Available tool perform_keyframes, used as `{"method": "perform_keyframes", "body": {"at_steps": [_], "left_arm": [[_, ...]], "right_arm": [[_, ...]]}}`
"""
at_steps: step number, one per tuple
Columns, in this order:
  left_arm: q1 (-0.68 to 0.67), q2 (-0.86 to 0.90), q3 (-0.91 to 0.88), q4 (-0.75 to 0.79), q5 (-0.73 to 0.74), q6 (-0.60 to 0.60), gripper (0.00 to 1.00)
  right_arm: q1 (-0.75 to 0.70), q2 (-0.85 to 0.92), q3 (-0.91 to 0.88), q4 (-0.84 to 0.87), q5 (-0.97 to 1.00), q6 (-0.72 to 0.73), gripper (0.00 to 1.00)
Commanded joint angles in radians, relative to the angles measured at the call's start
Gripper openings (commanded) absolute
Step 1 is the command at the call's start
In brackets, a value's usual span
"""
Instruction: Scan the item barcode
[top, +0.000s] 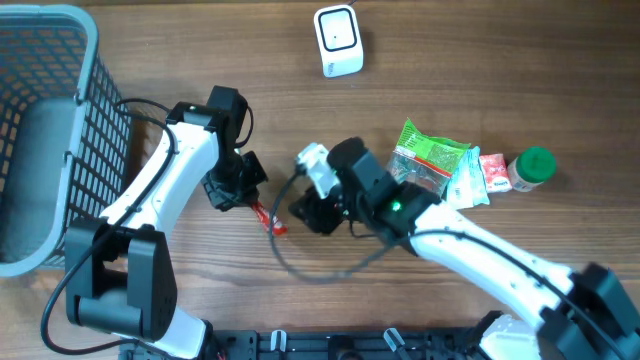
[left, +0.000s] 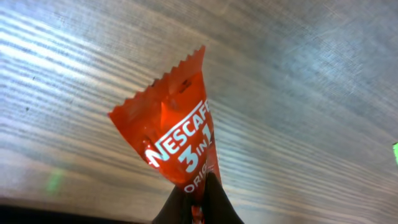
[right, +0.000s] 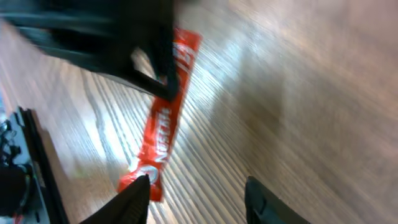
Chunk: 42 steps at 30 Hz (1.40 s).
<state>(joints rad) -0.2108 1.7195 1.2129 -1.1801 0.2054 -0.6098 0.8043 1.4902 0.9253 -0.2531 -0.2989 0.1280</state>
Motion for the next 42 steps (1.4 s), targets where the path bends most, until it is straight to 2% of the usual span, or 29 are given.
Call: {"method": "perform_keyframes", "body": {"at_steps": [1, 7, 14, 21, 30, 39, 42], "left_arm": [[-0.002, 0.021, 0.018, -0.024, -0.016, 0.027, 0.04], [-0.003, 0.038, 0.018, -0.032, 0.008, 0.026, 0.04], [-0.003, 0.038, 0.018, -0.028, 0.031, 0.026, 0.04], [-0.017, 0.038, 0.018, 0.038, 0.109, 0.021, 0.04], [-0.129, 0.038, 0.019, 0.146, 0.12, -0.053, 0.04], [-0.101, 0.038, 0.148, 0.031, 0.12, -0.023, 0.04], [-0.106, 0.038, 0.153, 0.006, 0.121, -0.023, 0.04]], "right_arm": [[0.105, -0.029, 0.053, -0.047, 0.23, -0.112, 0.54], [0.27, -0.028, 0.109, -0.114, 0.499, -0.156, 0.54], [0.35, -0.011, 0.109, -0.114, 0.599, -0.158, 0.53], [0.371, -0.005, 0.109, -0.114, 0.607, -0.155, 0.53], [0.371, 0.075, 0.109, -0.114, 0.615, -0.154, 0.53], [0.371, 0.1, 0.158, -0.1, 0.624, -0.148, 0.53], [0.37, 0.1, 0.161, -0.109, 0.684, -0.164, 0.52]]}}
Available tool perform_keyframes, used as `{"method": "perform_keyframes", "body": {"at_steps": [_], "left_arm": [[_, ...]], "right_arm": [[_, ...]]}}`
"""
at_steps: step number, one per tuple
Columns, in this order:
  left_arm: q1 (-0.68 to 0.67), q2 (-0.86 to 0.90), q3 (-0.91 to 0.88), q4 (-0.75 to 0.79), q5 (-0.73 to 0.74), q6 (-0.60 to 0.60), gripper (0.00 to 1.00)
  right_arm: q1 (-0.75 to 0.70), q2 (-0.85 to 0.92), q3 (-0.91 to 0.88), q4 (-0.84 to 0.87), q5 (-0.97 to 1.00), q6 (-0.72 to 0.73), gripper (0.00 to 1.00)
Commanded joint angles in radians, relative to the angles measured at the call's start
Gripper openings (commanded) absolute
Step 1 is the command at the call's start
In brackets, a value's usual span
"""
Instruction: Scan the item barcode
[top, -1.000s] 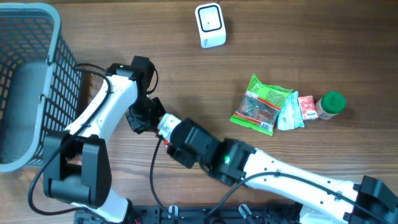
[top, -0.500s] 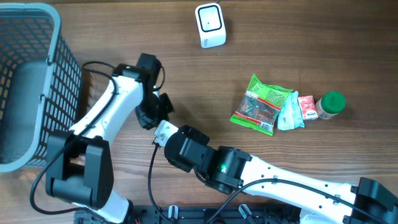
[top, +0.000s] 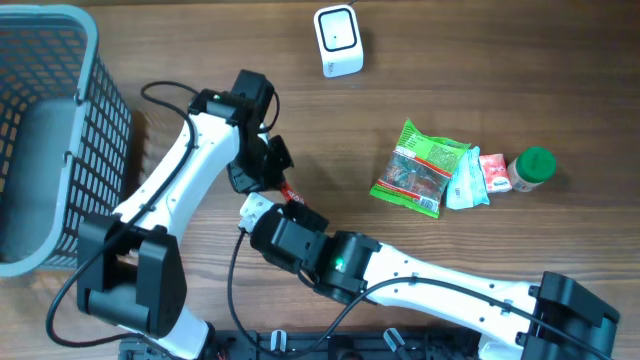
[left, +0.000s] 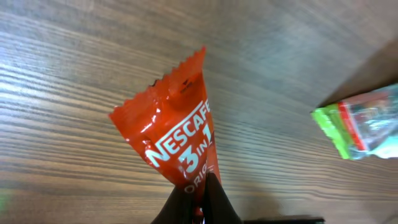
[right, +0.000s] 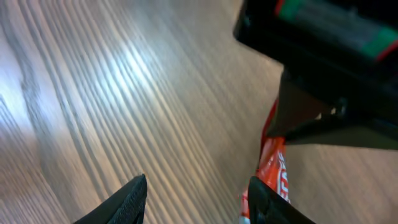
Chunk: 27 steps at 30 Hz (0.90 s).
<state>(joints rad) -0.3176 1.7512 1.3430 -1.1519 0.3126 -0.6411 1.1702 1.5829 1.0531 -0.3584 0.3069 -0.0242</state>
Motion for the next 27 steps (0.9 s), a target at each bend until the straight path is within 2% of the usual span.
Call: {"method": "perform_keyframes", "body": {"at_steps": [1, 4, 8, 13, 20, 26, 27], "left_arm": [[0.001, 0.006, 0.023, -0.035, 0.016, 0.009, 0.04], [0.002, 0.006, 0.027, -0.058, 0.066, 0.055, 0.04], [0.002, 0.006, 0.04, -0.1, 0.061, 0.077, 0.04], [0.002, 0.006, 0.041, -0.111, 0.065, 0.077, 0.04], [0.002, 0.006, 0.043, -0.114, 0.065, 0.081, 0.04], [0.002, 0.006, 0.043, -0.113, 0.06, 0.088, 0.04], [0.002, 0.006, 0.043, -0.113, 0.053, 0.088, 0.04]], "right_arm": [[0.004, 0.009, 0.033, -0.01, 0.093, -0.034, 0.52], [0.004, 0.013, 0.033, -0.023, 0.122, -0.055, 0.52], [0.004, 0.013, 0.033, -0.056, 0.209, -0.055, 0.5], [0.004, 0.024, 0.032, -0.06, 0.14, -0.032, 0.48], [0.004, 0.086, 0.032, -0.073, 0.138, -0.026, 0.47], [0.004, 0.093, 0.032, -0.092, 0.187, -0.024, 0.2], [0.004, 0.093, 0.032, -0.088, 0.187, -0.012, 0.12]]}}
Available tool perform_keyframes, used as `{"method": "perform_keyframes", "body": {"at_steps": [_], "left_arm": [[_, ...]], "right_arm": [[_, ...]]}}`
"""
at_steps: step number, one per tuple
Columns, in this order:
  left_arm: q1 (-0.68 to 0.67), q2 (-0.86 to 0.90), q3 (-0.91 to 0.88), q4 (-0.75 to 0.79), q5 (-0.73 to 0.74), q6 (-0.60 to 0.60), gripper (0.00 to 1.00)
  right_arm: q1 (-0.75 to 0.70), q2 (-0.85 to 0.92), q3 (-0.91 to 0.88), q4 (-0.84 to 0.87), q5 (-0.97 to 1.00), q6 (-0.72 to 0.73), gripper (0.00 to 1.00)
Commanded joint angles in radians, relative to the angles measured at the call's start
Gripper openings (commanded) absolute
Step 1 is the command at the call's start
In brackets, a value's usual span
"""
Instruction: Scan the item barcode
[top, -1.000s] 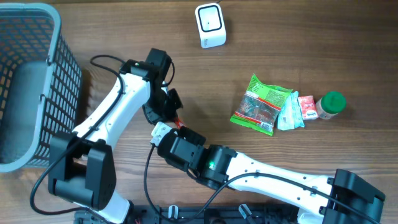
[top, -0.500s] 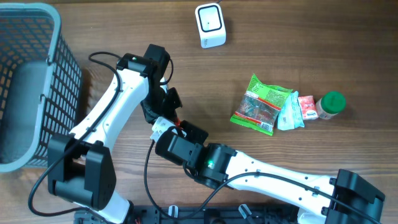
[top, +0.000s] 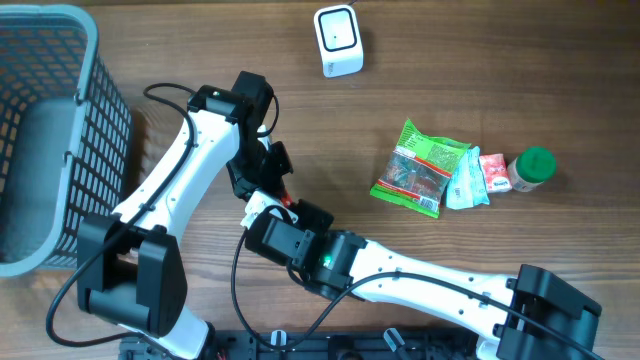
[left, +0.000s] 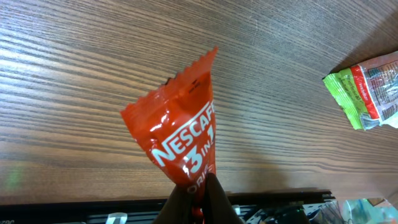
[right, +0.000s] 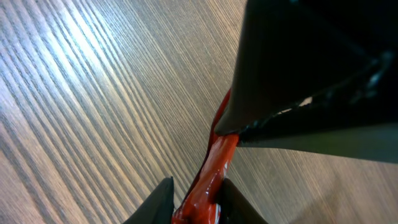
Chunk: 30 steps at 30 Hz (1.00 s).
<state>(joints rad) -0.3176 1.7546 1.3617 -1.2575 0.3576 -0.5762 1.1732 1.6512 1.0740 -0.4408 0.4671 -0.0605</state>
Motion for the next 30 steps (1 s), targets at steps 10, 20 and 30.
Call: {"method": "perform_keyframes", "body": {"at_steps": [10, 20, 30], "left_arm": [[0.002, 0.003, 0.024, 0.086, -0.122, 0.023, 0.83], [0.145, 0.003, 0.024, 0.298, -0.146, 0.019, 0.9], [0.223, 0.003, 0.024, 0.299, -0.146, 0.024, 0.82]], "right_arm": [[-0.09, 0.0, 0.012, 0.04, -0.234, 0.143, 0.04], [-0.356, 0.0, 0.011, 0.043, -0.819, 0.229, 0.04], [-0.519, 0.178, 0.011, 0.143, -1.324, 0.22, 0.04]]}}
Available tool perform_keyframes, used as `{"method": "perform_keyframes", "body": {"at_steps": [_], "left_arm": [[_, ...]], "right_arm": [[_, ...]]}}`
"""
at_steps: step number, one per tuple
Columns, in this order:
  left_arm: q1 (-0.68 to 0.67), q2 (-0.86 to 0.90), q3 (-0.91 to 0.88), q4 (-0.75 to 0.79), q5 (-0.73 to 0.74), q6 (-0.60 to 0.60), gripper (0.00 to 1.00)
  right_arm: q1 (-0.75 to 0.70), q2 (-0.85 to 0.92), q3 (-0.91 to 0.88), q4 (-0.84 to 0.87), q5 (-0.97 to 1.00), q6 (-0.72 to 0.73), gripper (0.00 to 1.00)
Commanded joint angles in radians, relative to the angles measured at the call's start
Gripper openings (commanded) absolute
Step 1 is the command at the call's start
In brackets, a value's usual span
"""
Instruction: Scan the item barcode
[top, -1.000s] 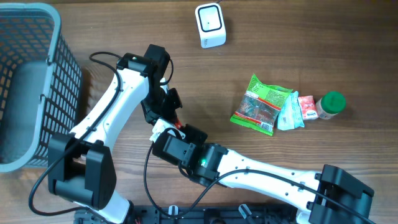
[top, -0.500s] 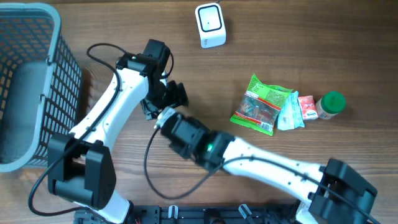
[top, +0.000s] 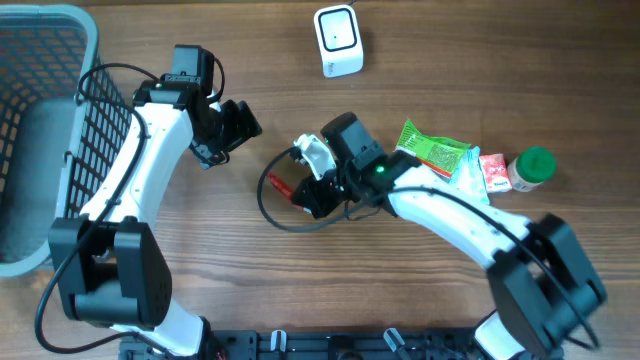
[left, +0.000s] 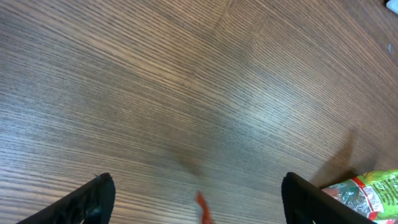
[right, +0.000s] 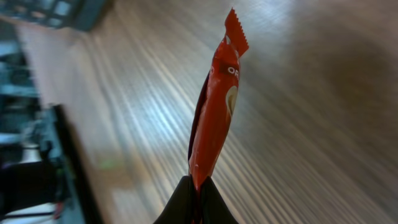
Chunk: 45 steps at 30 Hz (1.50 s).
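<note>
A red Nescafe sachet (right: 214, 118) stands on end, pinched at its lower tip by my right gripper (right: 198, 198), which is shut on it. In the overhead view the sachet (top: 280, 186) pokes left from the right gripper (top: 300, 192) at the table's middle. My left gripper (top: 238, 128) is open and holds nothing, up and to the left of the sachet. Between its spread fingers (left: 93, 198) the wrist view shows only the sachet's tip (left: 202, 210). The white scanner (top: 337, 40) stands at the back middle.
A grey-blue mesh basket (top: 60, 60) fills the far left. To the right lie a green snack packet (top: 428, 162), small sachets (top: 482, 176) and a green-capped bottle (top: 533, 166). A black cable (top: 275, 215) loops below the right gripper.
My left gripper, then shut on the sachet, is now open and further up and left. My right gripper now holds the sachet alone and is further right, at the table's middle.
My left gripper held the sachet low over the table with the right gripper open beside it. Then the left held it further back and the right arm was at the front, open. Its fingers then flanked the sachet's lower end. Now the right holds it.
</note>
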<state>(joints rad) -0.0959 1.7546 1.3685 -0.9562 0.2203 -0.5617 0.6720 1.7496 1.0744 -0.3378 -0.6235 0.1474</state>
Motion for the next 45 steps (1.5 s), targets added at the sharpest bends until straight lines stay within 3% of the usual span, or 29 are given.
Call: {"method": "perform_keyframes", "body": {"at_steps": [1, 7, 8, 9, 12, 16, 25, 29, 35, 38, 45], "left_arm": [[0.002, 0.003, 0.016, -0.003, -0.01, 0.009, 0.82], [0.002, 0.003, -0.004, -0.004, -0.013, 0.009, 0.81], [0.002, 0.003, -0.008, -0.003, -0.013, 0.009, 0.8], [0.002, 0.003, -0.009, -0.002, -0.013, 0.01, 0.8], [0.002, 0.003, -0.009, 0.0, -0.013, 0.009, 0.81], [0.002, 0.003, -0.009, -0.003, -0.026, 0.009, 0.8], [0.002, 0.006, -0.01, -0.007, -0.087, 0.008, 0.78], [-0.006, 0.017, -0.015, -0.036, -0.071, 0.009, 0.53], [-0.066, 0.033, -0.088, -0.008, -0.069, 0.008, 0.47], [-0.098, 0.047, -0.123, 0.004, -0.068, 0.008, 0.36], [-0.154, 0.074, -0.174, 0.014, -0.069, 0.008, 0.33]], "right_arm": [[-0.023, 0.109, 0.01, 0.061, -0.243, 0.014, 0.04], [-0.047, 0.209, 0.01, 0.107, -0.107, 0.046, 0.17], [-0.047, 0.211, 0.01, 0.108, -0.079, 0.045, 0.24], [-0.047, 0.211, 0.01, 0.11, -0.065, 0.04, 0.39], [-0.047, 0.211, 0.01, 0.114, -0.012, 0.039, 0.48], [-0.048, 0.196, 0.02, 0.093, -0.002, 0.062, 0.46], [0.063, 0.079, 0.049, -0.092, 0.137, -0.093, 0.47], [0.077, 0.092, 0.035, -0.154, 0.154, 0.056, 0.47], [0.077, 0.092, 0.011, -0.166, 0.105, 0.149, 0.48], [0.077, 0.092, 0.008, -0.204, 0.084, 0.239, 0.48], [0.077, 0.092, -0.083, -0.114, 0.029, 0.361, 0.47]]}}
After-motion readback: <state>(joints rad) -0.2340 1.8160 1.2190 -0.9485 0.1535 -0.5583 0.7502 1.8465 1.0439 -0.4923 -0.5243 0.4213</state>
